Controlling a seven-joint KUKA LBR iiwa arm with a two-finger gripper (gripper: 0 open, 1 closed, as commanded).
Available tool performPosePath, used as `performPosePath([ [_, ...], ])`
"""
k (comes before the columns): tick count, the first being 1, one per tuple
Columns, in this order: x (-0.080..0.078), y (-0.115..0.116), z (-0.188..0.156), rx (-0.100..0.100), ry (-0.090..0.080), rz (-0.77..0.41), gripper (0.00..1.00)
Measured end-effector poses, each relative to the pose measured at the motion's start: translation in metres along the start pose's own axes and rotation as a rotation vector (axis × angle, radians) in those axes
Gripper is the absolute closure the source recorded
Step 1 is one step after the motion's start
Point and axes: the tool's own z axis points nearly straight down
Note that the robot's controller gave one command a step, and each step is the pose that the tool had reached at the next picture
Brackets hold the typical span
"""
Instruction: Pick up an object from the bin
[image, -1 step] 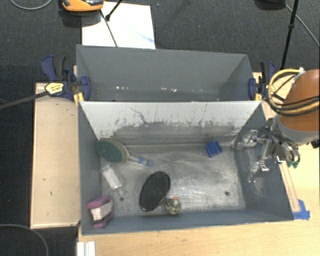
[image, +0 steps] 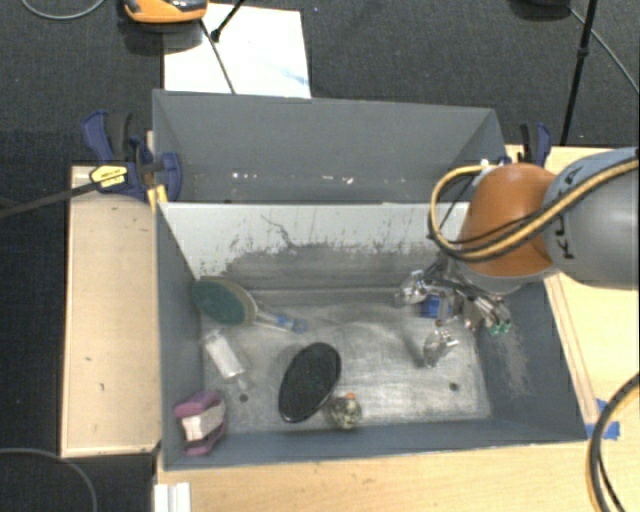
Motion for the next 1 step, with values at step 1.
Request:
performPosePath([
  [1, 0.0557, -0.0877, -0.0128, 0.001, 0.008, -0.028, 0.00],
])
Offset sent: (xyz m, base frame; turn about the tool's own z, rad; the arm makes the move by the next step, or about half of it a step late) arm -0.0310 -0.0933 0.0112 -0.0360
